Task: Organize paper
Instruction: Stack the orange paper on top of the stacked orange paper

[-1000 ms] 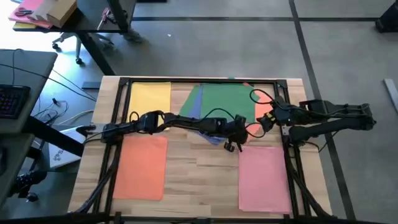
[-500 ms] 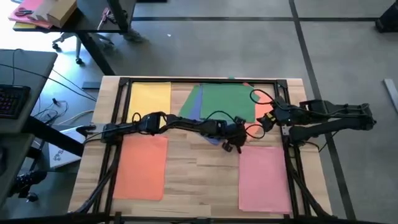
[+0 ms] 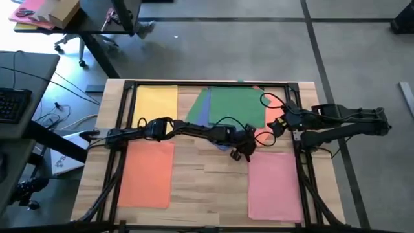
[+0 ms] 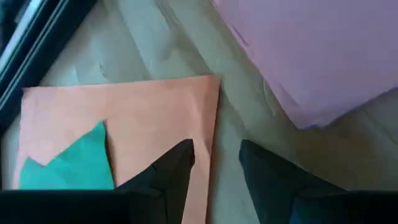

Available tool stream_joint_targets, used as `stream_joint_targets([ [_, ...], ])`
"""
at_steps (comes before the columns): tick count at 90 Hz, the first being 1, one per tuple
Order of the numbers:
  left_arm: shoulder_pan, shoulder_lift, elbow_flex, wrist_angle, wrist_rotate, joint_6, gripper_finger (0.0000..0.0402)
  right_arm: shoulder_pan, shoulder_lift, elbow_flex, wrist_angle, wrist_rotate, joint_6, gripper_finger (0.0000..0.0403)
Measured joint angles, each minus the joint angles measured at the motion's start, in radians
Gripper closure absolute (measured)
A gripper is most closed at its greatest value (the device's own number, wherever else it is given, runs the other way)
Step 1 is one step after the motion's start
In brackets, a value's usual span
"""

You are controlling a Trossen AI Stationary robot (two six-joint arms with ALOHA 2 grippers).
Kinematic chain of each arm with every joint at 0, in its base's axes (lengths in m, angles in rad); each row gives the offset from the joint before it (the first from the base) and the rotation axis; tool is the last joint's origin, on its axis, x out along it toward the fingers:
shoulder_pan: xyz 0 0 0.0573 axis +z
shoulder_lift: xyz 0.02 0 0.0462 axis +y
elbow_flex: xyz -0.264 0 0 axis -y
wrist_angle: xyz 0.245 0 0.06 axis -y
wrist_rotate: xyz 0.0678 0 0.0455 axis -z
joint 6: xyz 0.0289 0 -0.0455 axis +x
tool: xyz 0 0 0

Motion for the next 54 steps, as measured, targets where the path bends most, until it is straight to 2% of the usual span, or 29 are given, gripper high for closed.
stream_joint_targets([
  [28,0.002,0.029,0.002,0.109,-0.124,0.017,0.0271,0.0,0.0,0.0,0.0,0.0,0.0,0.0139],
  [44,0.008,0.029,0.0,0.167,-0.205,0.075,0.027,0.0,0.0,0.0,0.0,0.0,0.009,0.0139],
  [54,0.014,0.026,-0.001,0.169,-0.215,0.057,0.027,0.0,0.0,0.0,0.0,0.0,0.011,0.0139],
])
